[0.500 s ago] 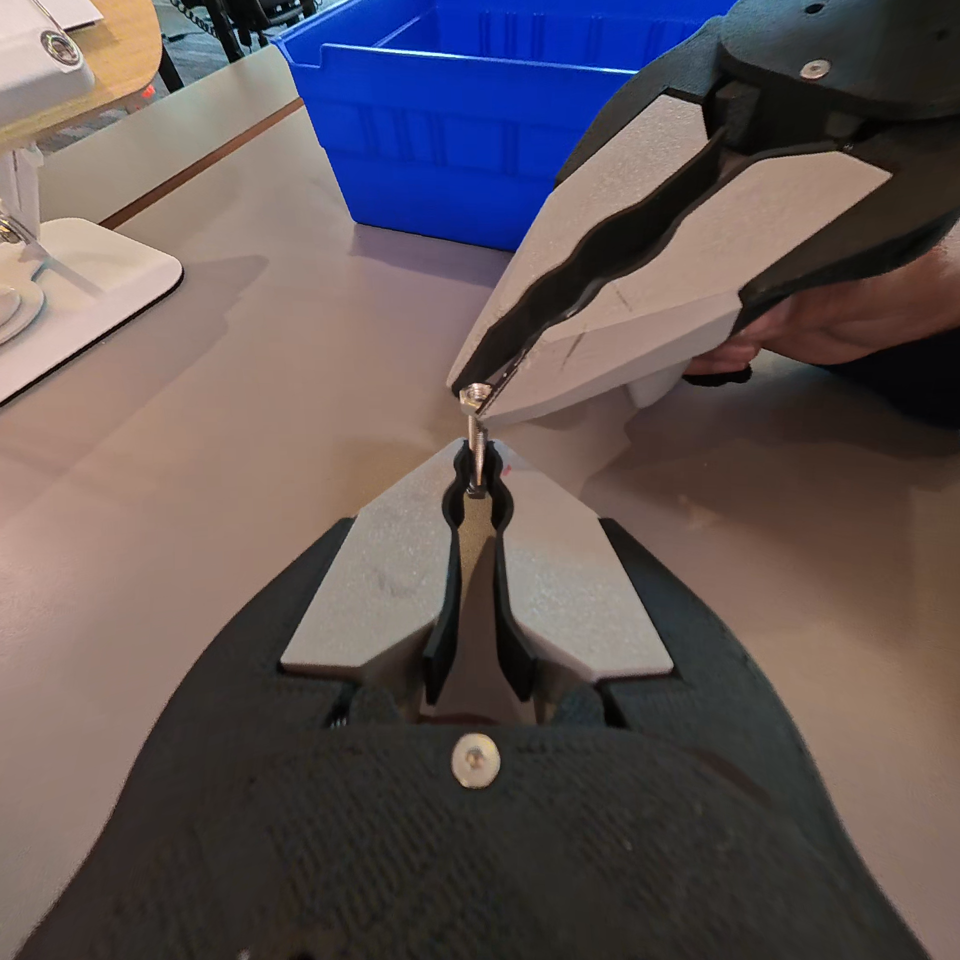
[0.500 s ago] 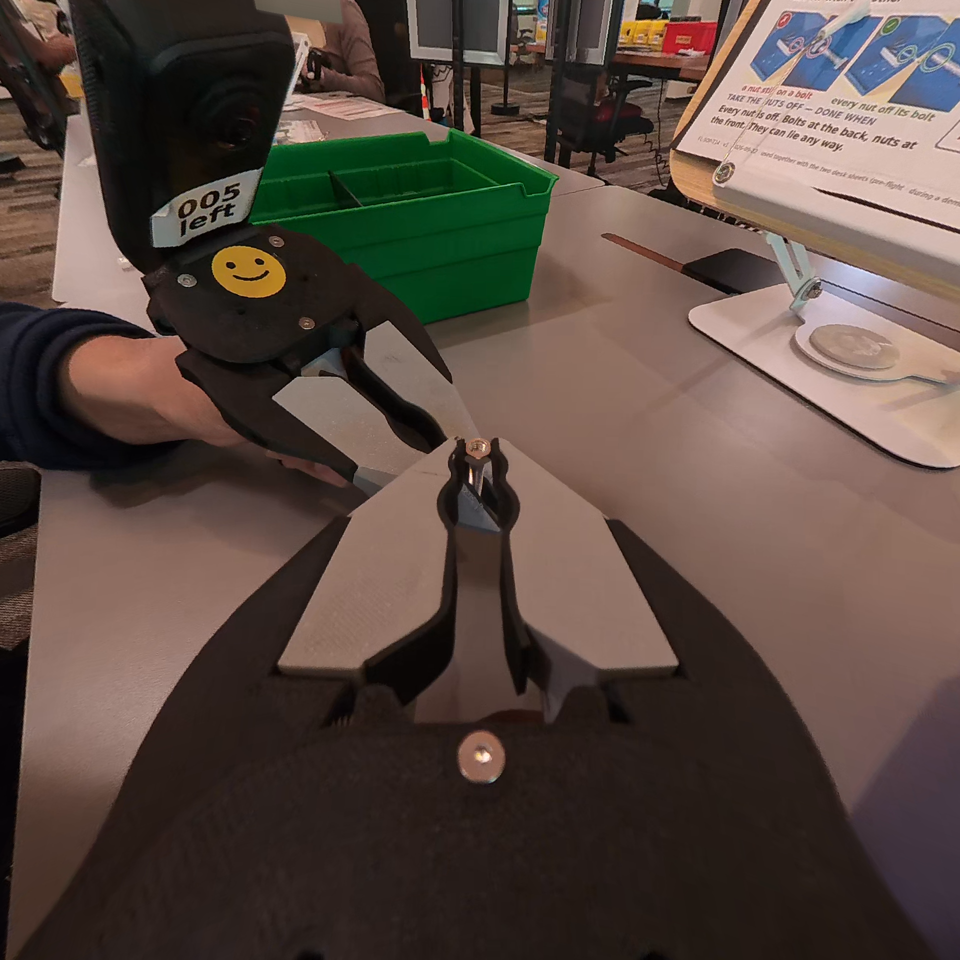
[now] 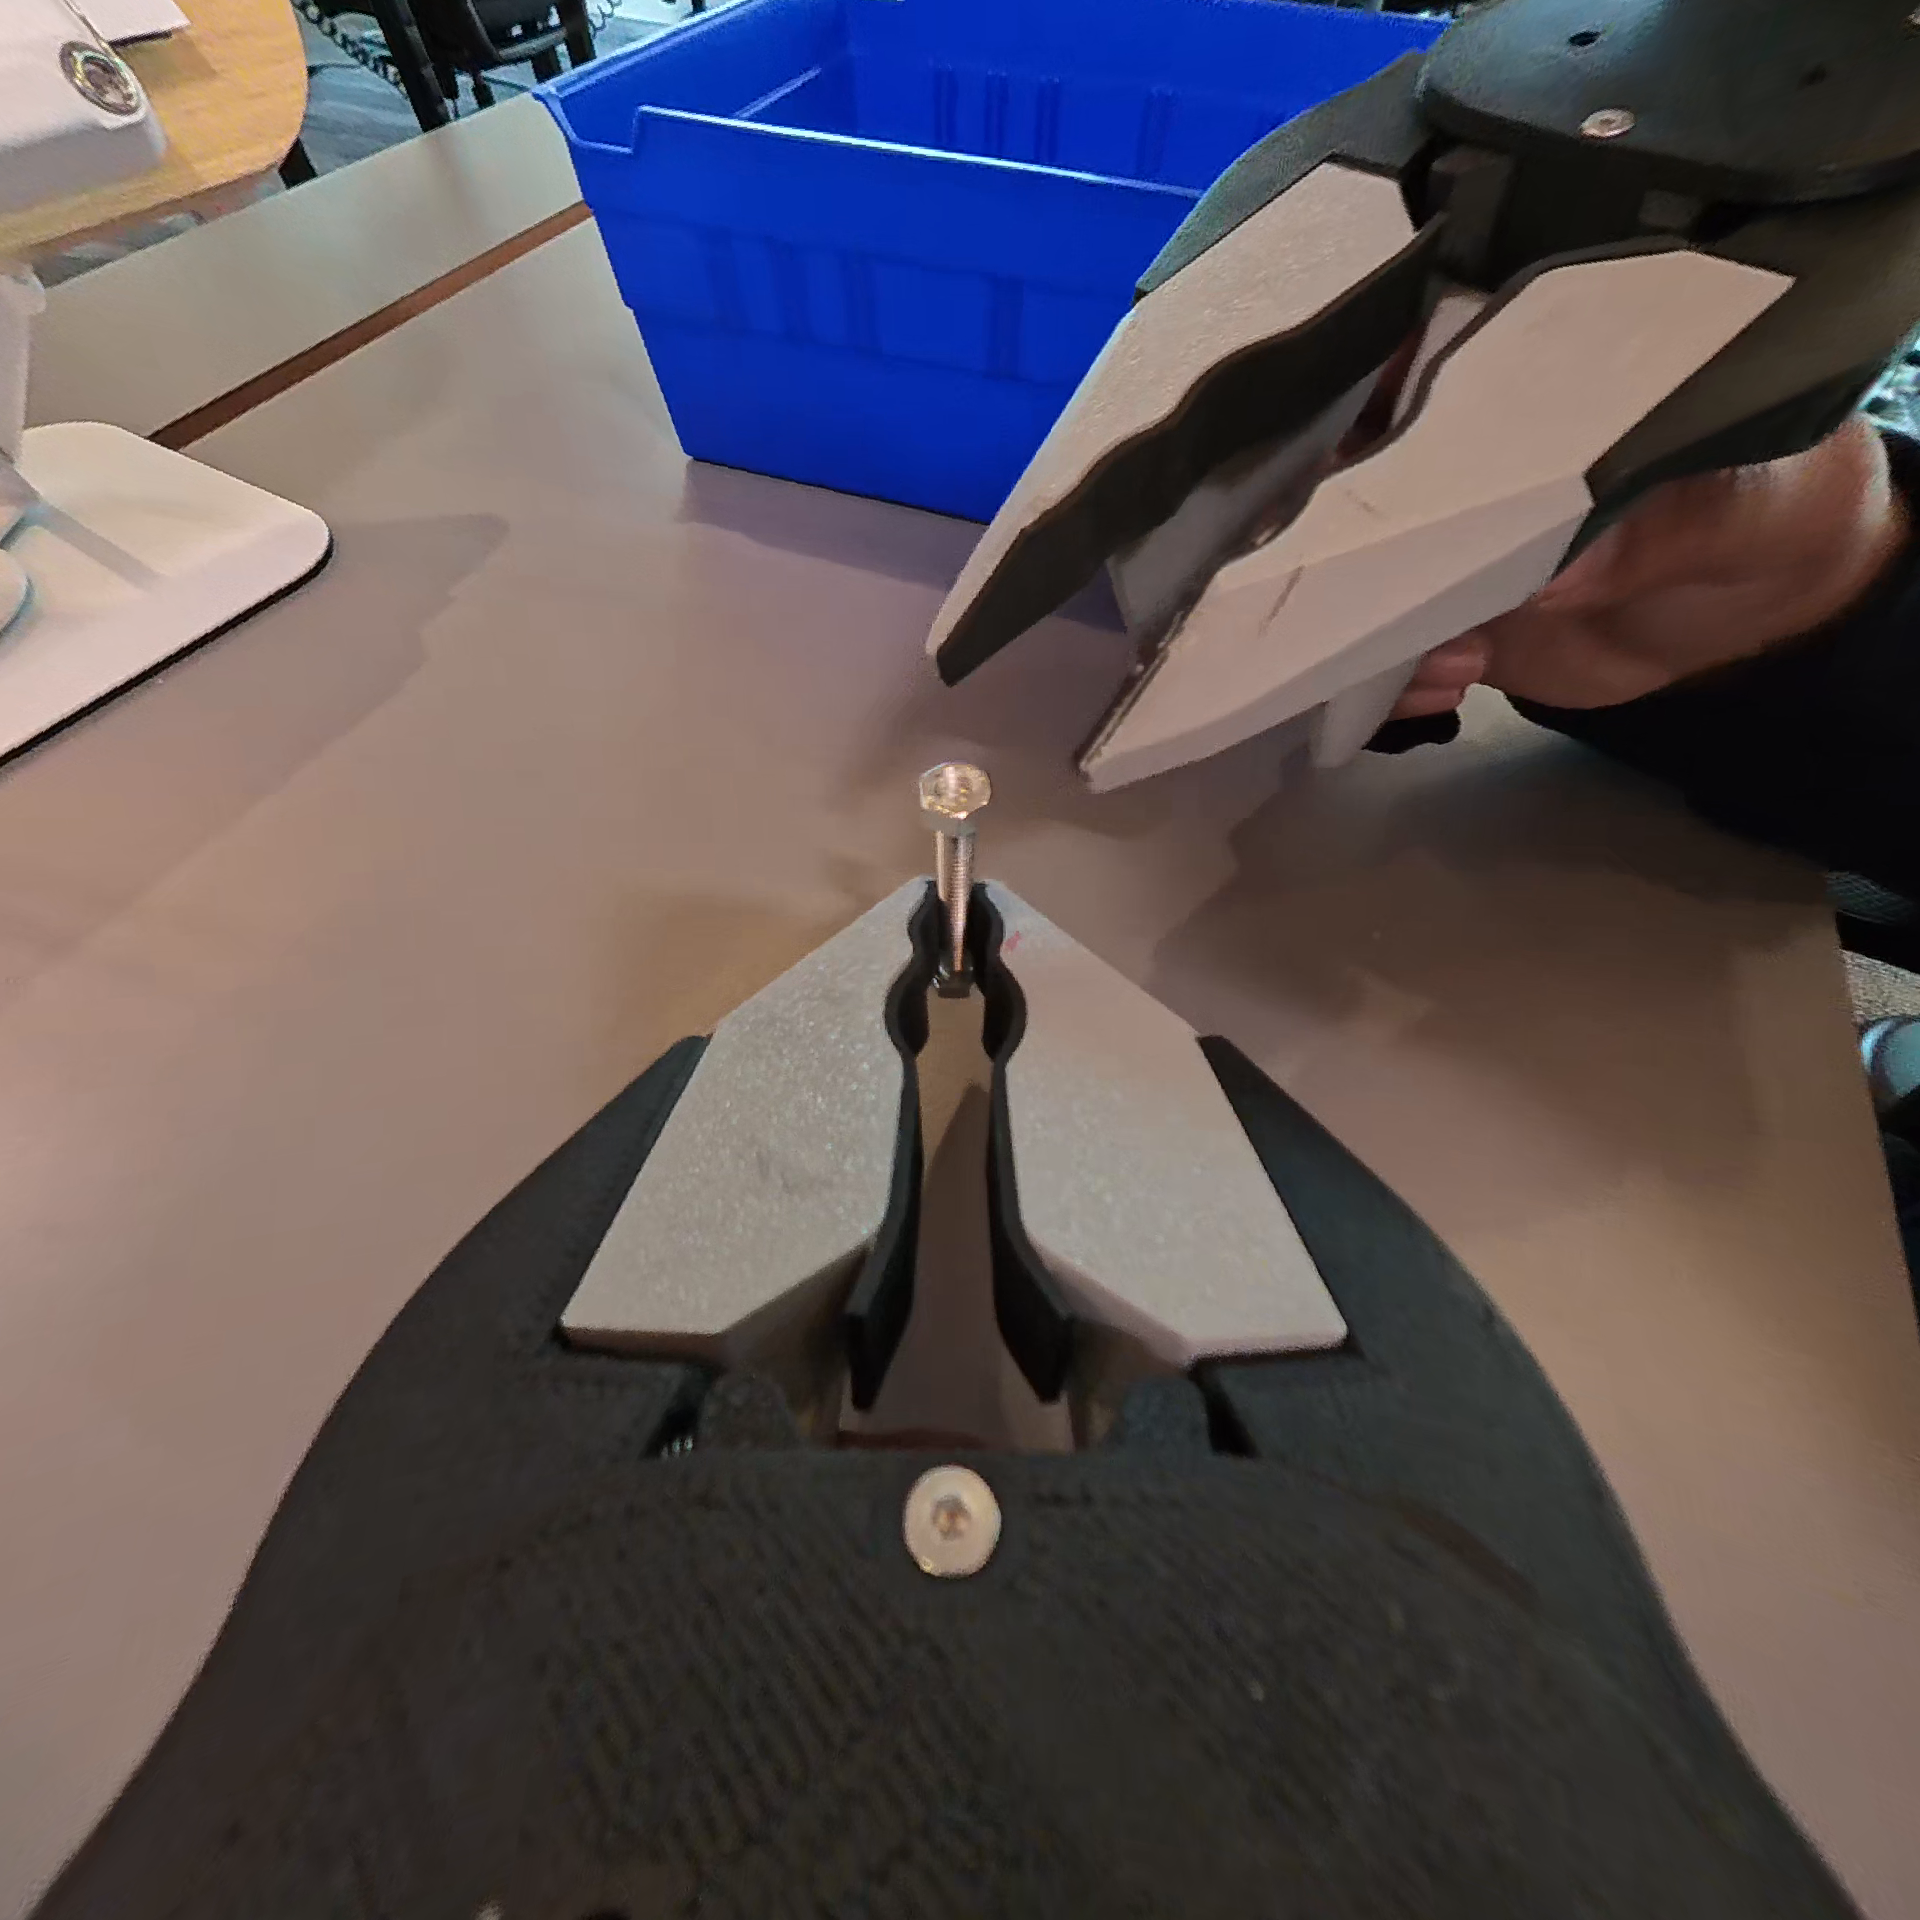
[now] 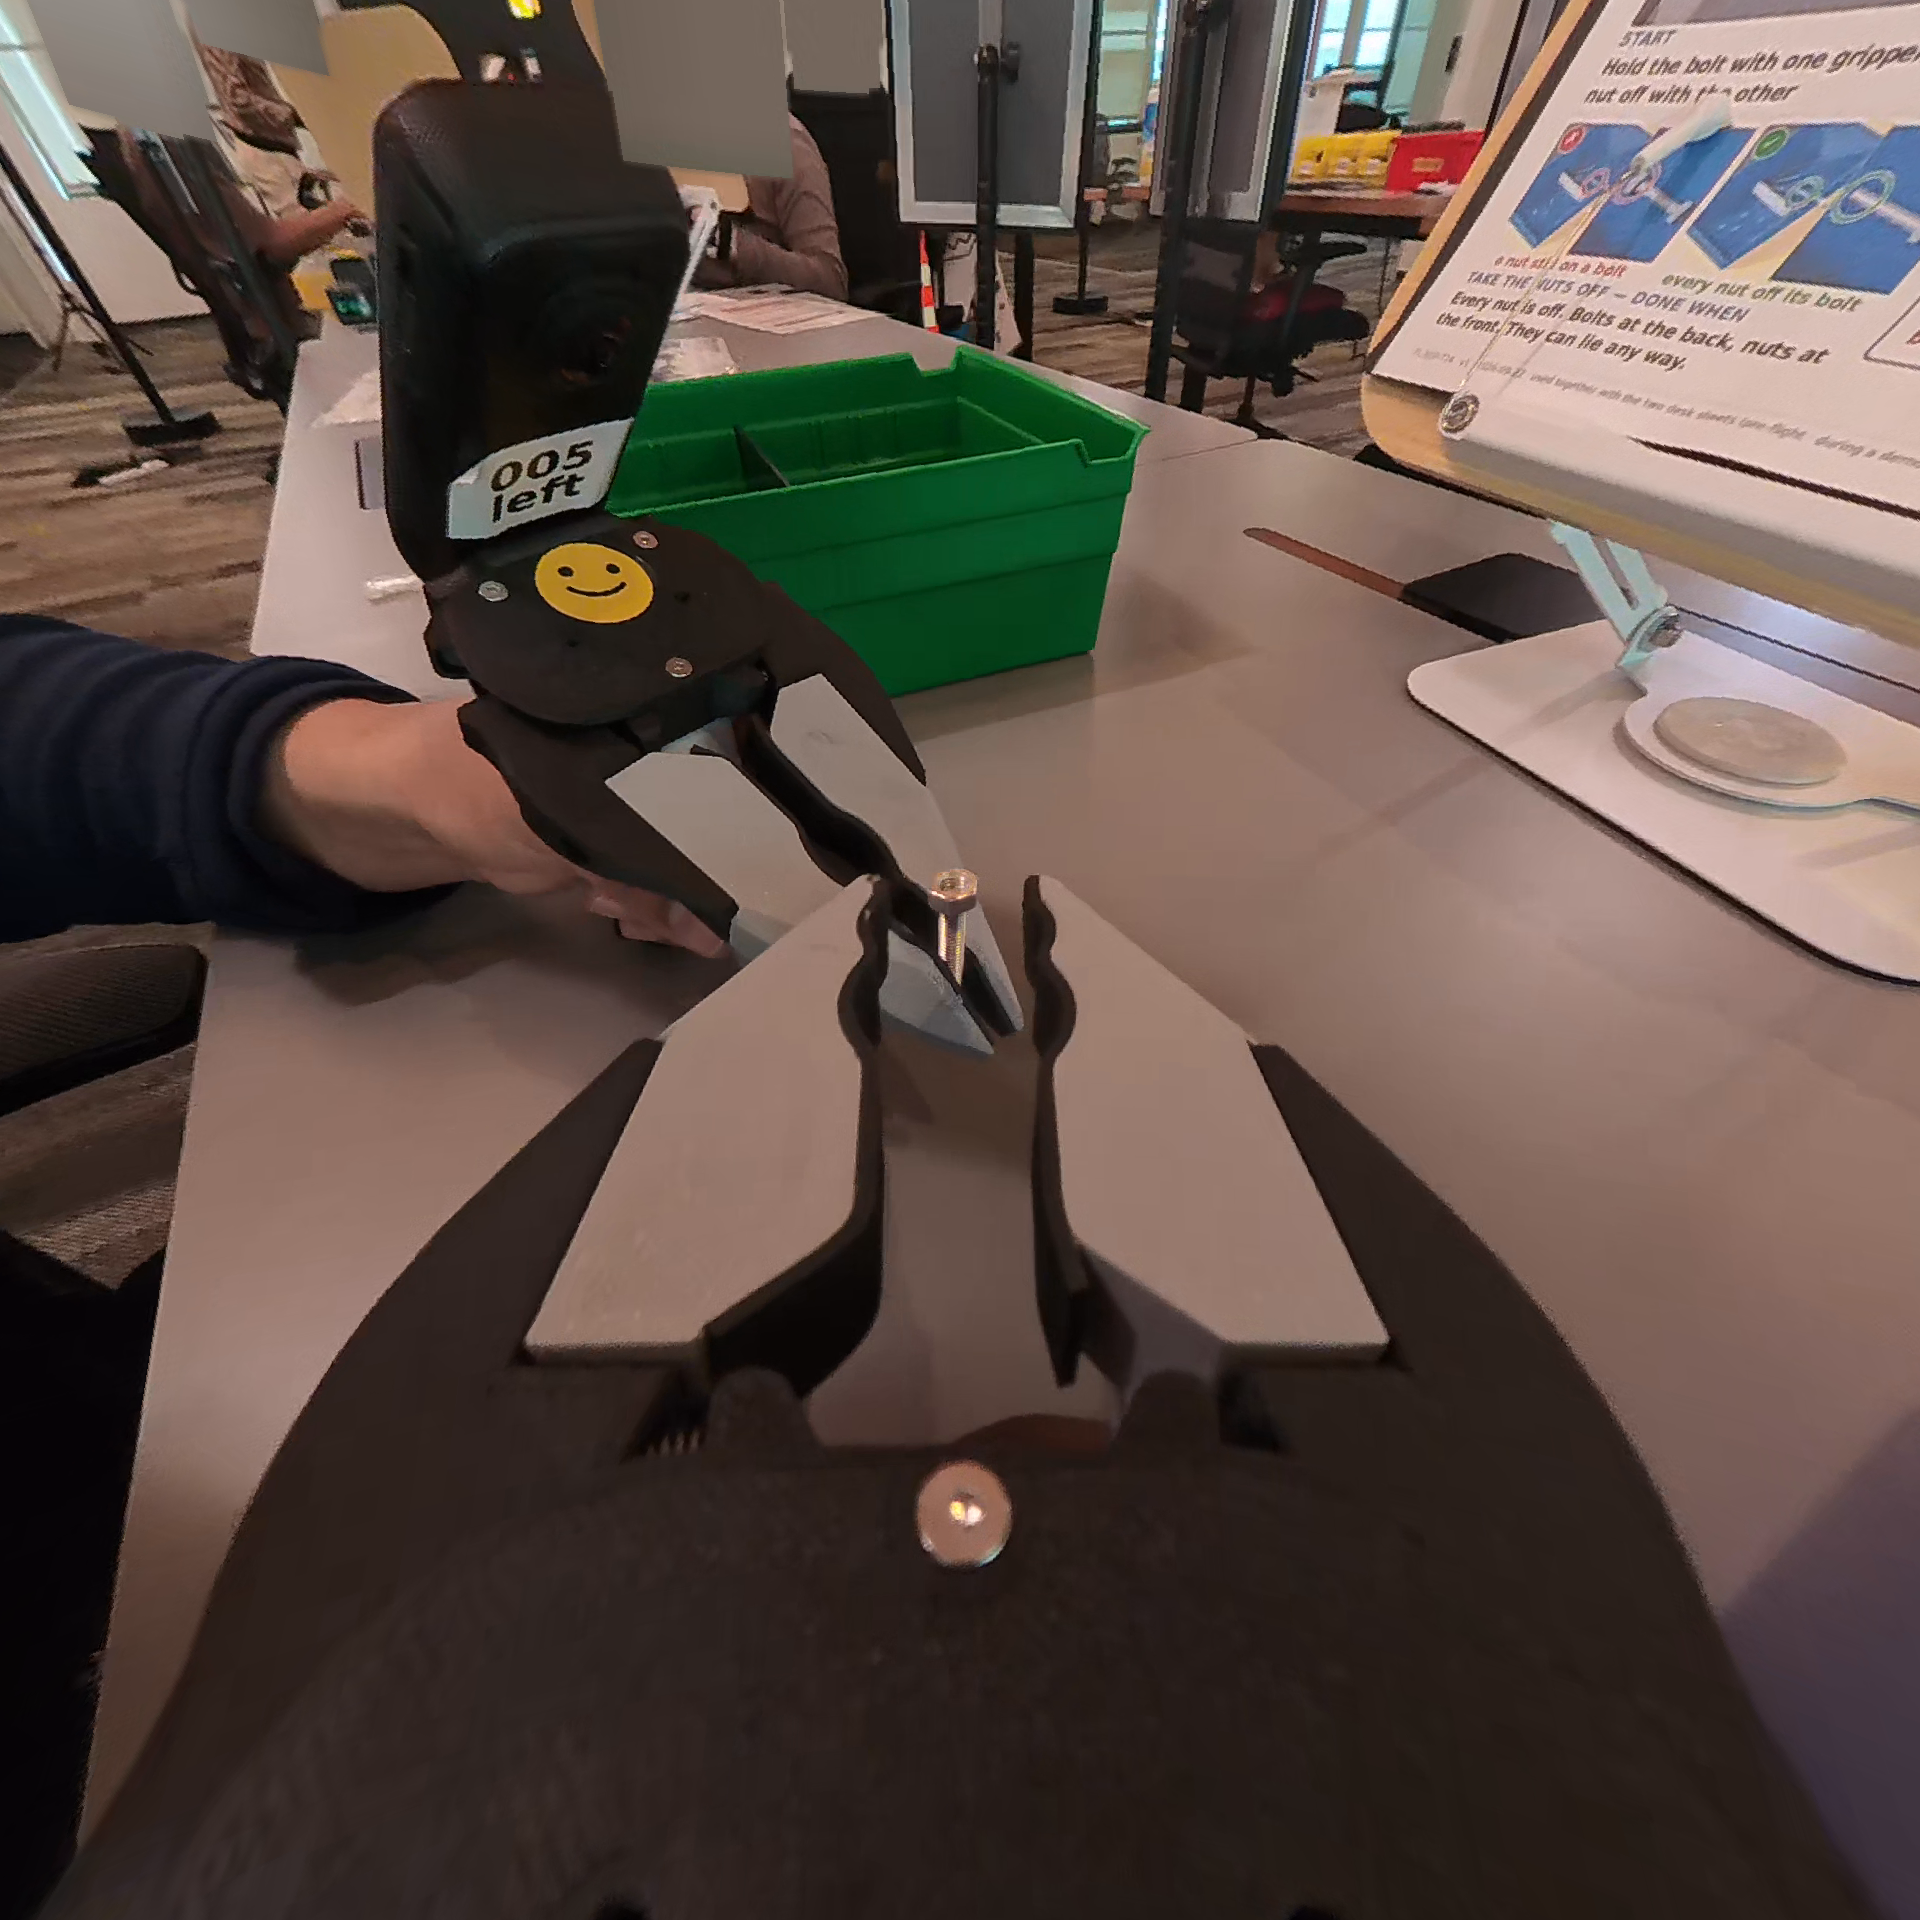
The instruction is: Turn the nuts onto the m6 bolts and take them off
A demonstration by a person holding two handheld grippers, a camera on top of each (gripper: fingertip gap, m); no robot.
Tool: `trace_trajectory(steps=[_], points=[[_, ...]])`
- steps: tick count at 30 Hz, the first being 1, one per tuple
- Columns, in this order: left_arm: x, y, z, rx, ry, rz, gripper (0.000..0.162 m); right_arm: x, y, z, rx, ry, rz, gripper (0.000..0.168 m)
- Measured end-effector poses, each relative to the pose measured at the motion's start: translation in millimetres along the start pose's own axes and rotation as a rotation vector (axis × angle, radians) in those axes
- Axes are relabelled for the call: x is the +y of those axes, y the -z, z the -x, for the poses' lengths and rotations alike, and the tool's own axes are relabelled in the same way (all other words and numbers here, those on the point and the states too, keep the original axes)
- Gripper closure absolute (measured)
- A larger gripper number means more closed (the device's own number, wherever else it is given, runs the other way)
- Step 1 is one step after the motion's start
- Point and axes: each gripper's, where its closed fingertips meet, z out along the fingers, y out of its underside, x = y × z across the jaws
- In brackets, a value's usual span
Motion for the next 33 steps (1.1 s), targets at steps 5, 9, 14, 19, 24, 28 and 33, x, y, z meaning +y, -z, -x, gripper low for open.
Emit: trace_trajectory(steps=[5, 9, 14, 19, 24, 28, 33], points=[[-1, -1, -7, 0.027, -0.021, -0.003, 0.159, -2, -2, 9, -0.035, 0.023, -0.003, 0.145], [-2, -1, -9, 0.034, -0.024, -0.004, 0.159, 3, -5, 13, -0.047, 0.033, 0.024, 0.146], [-2, 0, -6, 0.027, -0.015, -0.003, 0.159, 2, -4, 12, -0.046, 0.025, 0.015, 0.147], [-2, 2, -1, 0.013, -0.001, -0.005, 0.159, 2, -3, 12, -0.05, 0.013, 0.013, 0.151], [-3, 3, -2, 0.018, -0.004, -0.007, 0.159, 1, -3, 9, -0.037, 0.005, 0.01, 0.147], [-2, 1, -6, 0.028, -0.012, -0.003, 0.159, 3, -5, 11, -0.044, 0.004, 0.021, 0.144], [-2, 2, -2, 0.015, -0.004, -0.002, 0.159, 3, -5, 12, -0.049, 0.011, 0.021, 0.147]])
